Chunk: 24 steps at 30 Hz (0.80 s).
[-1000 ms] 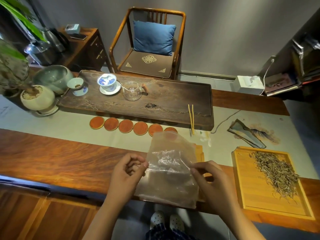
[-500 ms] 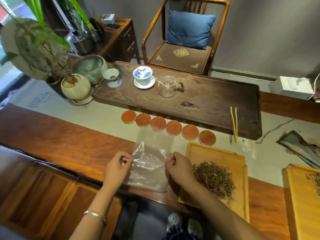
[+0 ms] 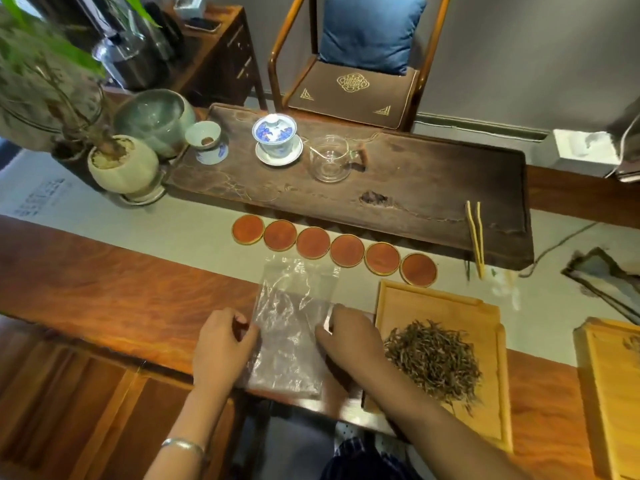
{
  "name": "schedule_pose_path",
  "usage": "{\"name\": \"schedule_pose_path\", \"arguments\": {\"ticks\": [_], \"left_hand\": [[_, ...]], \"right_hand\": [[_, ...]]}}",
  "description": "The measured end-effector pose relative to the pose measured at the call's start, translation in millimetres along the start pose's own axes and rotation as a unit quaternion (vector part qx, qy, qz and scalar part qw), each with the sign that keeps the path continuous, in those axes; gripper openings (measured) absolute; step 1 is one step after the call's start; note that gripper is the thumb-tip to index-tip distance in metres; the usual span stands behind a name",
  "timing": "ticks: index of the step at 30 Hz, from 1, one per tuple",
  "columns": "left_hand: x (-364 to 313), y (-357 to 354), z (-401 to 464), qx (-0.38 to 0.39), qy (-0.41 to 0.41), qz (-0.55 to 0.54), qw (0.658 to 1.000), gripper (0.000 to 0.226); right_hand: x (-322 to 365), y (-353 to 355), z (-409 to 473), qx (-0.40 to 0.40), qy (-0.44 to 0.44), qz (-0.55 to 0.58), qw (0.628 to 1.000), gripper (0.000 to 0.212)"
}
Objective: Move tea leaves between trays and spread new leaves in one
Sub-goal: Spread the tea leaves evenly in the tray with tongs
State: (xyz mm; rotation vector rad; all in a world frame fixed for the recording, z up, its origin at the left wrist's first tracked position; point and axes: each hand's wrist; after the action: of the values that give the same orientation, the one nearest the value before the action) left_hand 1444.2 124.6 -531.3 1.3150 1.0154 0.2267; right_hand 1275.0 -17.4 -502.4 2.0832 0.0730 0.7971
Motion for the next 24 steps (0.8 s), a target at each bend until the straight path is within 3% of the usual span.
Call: {"name": "schedule_pose_path", "arguments": {"ticks": [3,6,8,11,15,17,20,24], "left_hand": [[-35.3,9.3,-12.4,-0.046,-0.063,-0.090,0.993,0.018],[-79.2,-5.7,-33.6,0.010,-0.089,-0.204,0.975,0.006],[-103.7,-28.1,-47.9,0.066,-0.087,-0.235,0.966,0.020],[-121.7,-65.4,-61.6,0.111,-0.091,-0.233,0.962,0.026],[-119.8,-106.1,-53.6,0.112,-0.101,-0.187,0.971,0.010],[-118.2,-117.9,-46.9,0.102,-0.127,-0.159,0.974,0.013],[-118.8,-125.8,-42.9,0.089,-0.164,-0.138,0.973,0.024],[-120.5,-133.9,-46.8,0.059,-0.184,-0.119,0.974,0.009]], "right_hand": [[-27.3,58.4,0.4,-0.113,-0.018,0.003,0.993,0.026],[-79.1,125.9,18.0,-0.253,-0.093,0.048,0.962,0.017],[-113.4,158.3,37.9,-0.317,-0.132,0.041,0.938,0.016],[-149.5,179.5,67.3,-0.328,-0.182,-0.002,0.927,0.027],[-174.8,179.9,99.7,-0.308,-0.211,-0.056,0.926,0.050],[-181.0,173.5,108.9,-0.300,-0.222,-0.072,0.925,0.056],[-186.1,162.1,114.8,-0.289,-0.213,-0.081,0.930,0.047],[-186.2,158.1,111.3,-0.301,-0.194,-0.073,0.931,0.034]]}}
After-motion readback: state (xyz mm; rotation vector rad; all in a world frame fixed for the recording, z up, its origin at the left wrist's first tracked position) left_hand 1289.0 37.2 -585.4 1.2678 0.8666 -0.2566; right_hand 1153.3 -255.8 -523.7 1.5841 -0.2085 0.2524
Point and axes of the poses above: each hand's wrist, its own z-axis towards the middle knuckle, its own y-axis out of the back of the hand, x = y × z, and after that the axes turned 2 degrees about -y, right-handed
